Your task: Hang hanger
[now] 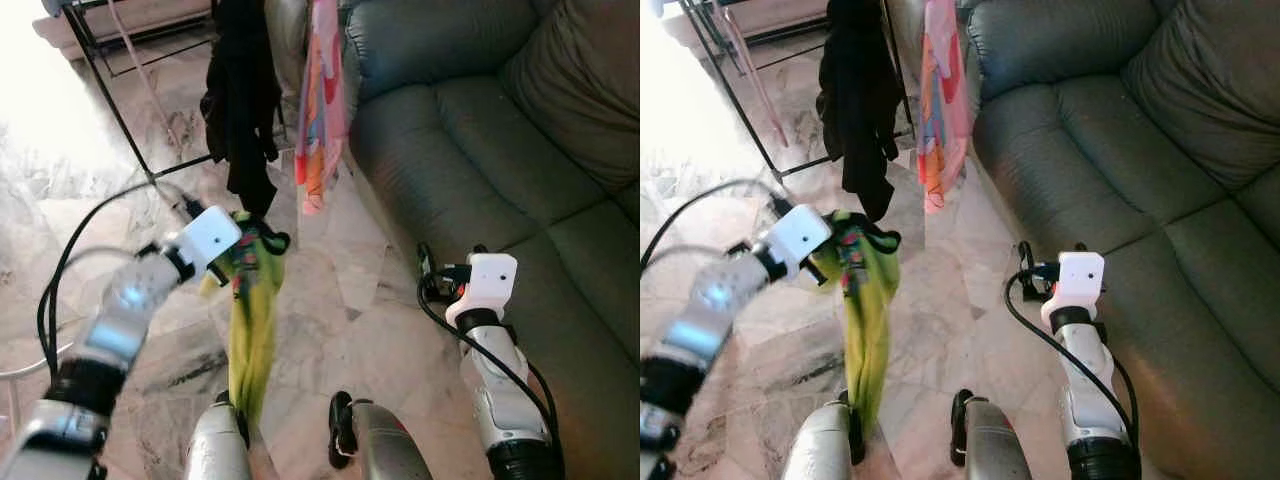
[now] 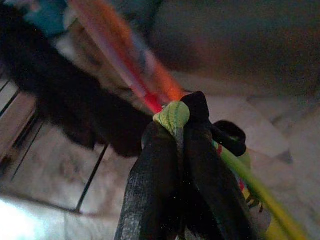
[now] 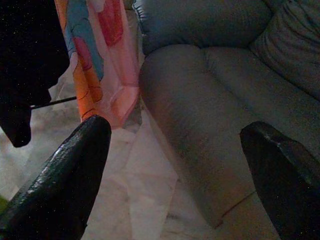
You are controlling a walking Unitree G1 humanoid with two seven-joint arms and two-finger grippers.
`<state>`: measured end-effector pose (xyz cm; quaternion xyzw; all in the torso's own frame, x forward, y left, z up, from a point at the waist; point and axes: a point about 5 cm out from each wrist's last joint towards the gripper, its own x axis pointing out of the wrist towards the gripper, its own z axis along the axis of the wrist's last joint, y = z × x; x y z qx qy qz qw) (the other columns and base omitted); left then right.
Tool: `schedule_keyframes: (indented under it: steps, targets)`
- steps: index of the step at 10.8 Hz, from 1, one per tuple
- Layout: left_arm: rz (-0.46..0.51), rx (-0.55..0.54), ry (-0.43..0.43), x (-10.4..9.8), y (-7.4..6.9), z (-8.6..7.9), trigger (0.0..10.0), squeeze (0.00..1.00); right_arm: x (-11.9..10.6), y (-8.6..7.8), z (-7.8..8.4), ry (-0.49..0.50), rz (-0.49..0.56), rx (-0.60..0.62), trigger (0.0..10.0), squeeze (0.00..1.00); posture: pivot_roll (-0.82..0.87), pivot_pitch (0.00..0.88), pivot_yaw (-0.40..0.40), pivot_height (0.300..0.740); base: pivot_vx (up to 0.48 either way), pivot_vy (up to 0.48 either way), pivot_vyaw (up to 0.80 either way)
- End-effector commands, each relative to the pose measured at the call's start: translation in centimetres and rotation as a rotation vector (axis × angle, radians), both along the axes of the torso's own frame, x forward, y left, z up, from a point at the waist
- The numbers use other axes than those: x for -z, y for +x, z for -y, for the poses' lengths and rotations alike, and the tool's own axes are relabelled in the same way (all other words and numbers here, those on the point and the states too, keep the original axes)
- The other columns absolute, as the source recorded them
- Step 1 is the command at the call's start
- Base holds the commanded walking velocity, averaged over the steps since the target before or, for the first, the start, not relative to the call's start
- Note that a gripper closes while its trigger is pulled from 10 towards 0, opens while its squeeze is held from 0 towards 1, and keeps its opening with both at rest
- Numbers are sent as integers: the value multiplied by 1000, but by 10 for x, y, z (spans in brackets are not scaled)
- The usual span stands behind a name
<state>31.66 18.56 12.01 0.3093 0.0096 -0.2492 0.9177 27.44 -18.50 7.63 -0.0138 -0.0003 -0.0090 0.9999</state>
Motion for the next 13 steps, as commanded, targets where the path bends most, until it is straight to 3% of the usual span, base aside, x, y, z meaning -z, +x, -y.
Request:
schedule_keyframes:
  steps: [1, 2, 4, 8, 10, 13]
  targets:
    - [0, -43, -31, 2, -2, -6, 10000, 0, 4, -3, 3, -7, -18, 6, 10000, 0, 28, 235, -68, 740, 0, 0, 0]
    - [1, -92, -105, 5, -6, -7, 10000, 0, 5, -3, 3, -7, -18, 4, 10000, 0, 26, 233, -72, 740, 0, 0, 0]
    - [86, -348, -344, 9, -20, -10, 10000, 0, 2, -1, 5, -10, -15, -8, 10000, 0, 27, 231, -80, 740, 0, 0, 0]
    - [95, -491, -473, 17, -37, -16, 10000, 0, -3, 0, -4, -32, 16, -75, 10000, 0, 36, 231, -85, 740, 0, 0, 172]
    - [81, -472, -492, 21, -43, 1, 10000, 0, -4, -1, -7, -52, 24, -105, 10000, 0, 31, 234, -85, 740, 0, 0, 788]
    - [209, -420, -416, 1, -39, 3, 10000, 0, -6, 0, -5, -49, 32, -94, 10000, 0, 32, 235, -83, 740, 0, 0, 788]
